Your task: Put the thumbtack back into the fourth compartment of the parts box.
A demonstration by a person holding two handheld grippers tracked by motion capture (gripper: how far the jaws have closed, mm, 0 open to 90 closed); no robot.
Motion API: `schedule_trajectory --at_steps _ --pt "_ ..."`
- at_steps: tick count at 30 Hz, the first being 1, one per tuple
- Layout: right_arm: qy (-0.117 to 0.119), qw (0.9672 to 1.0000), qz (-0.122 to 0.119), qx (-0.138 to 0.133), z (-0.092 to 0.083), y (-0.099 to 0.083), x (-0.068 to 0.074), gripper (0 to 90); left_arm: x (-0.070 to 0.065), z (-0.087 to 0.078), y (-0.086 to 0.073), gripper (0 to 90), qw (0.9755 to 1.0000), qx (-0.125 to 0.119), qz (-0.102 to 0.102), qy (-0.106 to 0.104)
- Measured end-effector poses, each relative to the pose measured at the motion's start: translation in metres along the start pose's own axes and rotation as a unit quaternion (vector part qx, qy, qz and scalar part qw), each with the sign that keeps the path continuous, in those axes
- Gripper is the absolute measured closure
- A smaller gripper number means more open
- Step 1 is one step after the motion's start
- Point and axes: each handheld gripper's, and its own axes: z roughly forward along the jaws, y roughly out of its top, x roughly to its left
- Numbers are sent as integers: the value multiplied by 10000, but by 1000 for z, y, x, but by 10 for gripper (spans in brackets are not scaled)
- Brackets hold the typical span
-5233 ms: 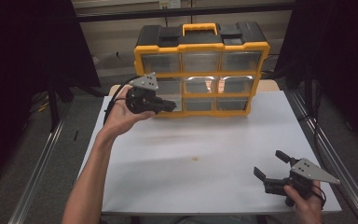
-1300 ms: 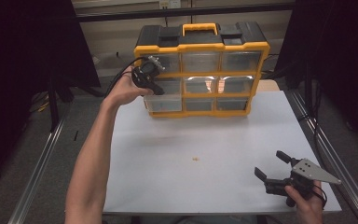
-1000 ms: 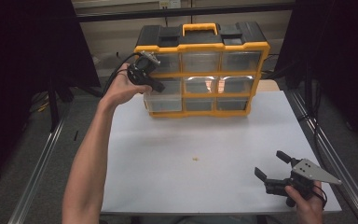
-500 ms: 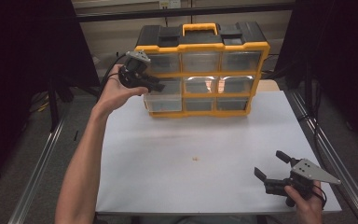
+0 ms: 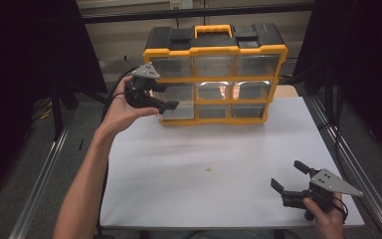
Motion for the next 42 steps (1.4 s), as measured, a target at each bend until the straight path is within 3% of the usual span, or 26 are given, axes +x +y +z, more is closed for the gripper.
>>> schedule_trajectory --at_steps 3,11,18,23,25,30,34,36,37,39,42 --pt "-5 10000 -15 -6 0 0 0 8 -7 -1 -1 157 9999 -133 21 21" --pt "21 10000 -22 16 1 0 0 8 -23 -4 -7 85 9993 -378 23 -12" --pt "5 10000 -14 -1 1 0 0 8 -38 -4 -19 47 9990 -404 128 -114" --pt "0 10000 12 8 1 0 1 8 -46 1 -32 32 9987 -491 83 -45" --pt "8 10000 -8 6 1 0 1 8 -50 4 -38 25 9986 -515 -74 4" --pt "2 10000 -21 4 1 0 1 8 -53 7 -50 24 9981 -590 -187 -42" --pt "-3 10000 -12 4 0 0 0 8 -58 14 -55 25 9980 -596 -202 -4" --pt "-2 10000 -13 3 0 0 0 8 -63 16 -57 35 9986 -524 -97 -18" --pt "-1 10000 -17 3 0 0 0 8 -64 17 -59 36 9987 -504 -34 -59" --pt "-9 10000 -11 3 0 0 0 8 -69 21 -62 47 9983 -538 -113 -198" --pt "-11 10000 -12 7 0 -1 0 8 -74 28 -66 46 9985 -477 -83 -239"
